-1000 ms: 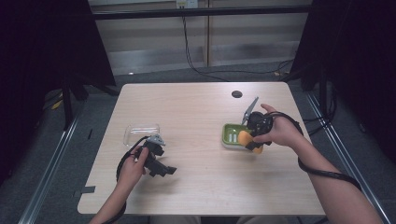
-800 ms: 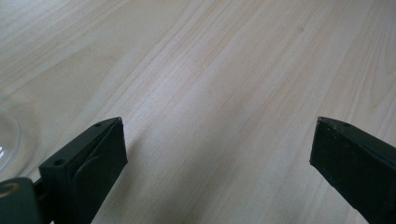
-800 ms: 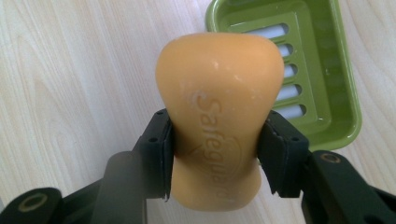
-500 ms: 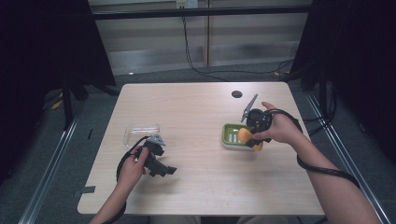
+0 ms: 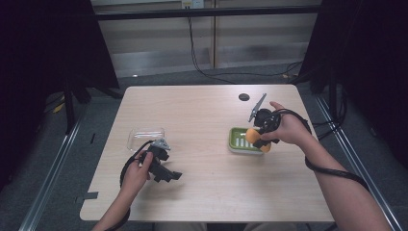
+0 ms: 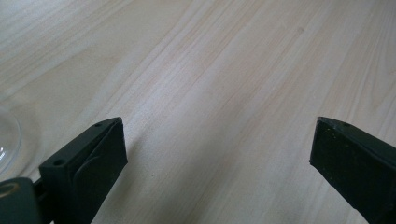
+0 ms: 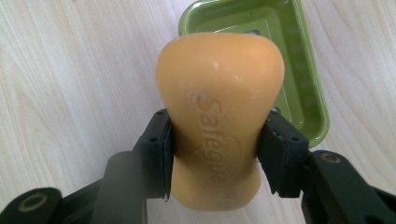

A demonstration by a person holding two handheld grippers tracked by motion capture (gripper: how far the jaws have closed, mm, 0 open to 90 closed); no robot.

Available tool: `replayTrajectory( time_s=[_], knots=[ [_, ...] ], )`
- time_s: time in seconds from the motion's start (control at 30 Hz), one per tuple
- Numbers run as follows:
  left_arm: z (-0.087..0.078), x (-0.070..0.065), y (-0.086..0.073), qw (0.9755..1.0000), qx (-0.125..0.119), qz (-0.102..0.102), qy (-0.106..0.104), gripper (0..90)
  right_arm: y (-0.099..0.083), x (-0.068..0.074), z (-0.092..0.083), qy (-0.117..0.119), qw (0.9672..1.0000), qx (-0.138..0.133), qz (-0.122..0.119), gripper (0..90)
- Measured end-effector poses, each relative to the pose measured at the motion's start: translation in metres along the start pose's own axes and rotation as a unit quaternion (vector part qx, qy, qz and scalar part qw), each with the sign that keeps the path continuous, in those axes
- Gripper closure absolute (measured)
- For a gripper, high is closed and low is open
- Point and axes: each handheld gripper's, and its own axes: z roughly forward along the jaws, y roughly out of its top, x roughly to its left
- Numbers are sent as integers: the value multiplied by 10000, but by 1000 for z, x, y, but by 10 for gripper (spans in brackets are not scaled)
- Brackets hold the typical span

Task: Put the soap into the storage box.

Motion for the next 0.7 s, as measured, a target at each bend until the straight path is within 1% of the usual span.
replayTrajectory(
  time_s=[0.07,0.23,0.3,0.43,0.47,0.7],
  knots=[
    [0,0,0,10000,1,0,1,35,0,0,0,6,10000,20,3,505],
    [1,1,0,10000,-10,1,-6,35,2,-4,2,-66,10000,-8,7,505],
    [1,1,-1,10000,-19,-24,-15,35,4,-5,1,-89,9999,4,54,505],
    [0,2,-1,10000,38,9,-2,35,6,-9,2,-97,9999,18,29,505],
    [1,2,-1,10000,5,-9,-7,35,6,-9,3,-88,9999,20,80,505],
    [0,2,-1,10000,-24,-4,32,35,10,-13,4,-104,9999,19,19,505]
  ],
)
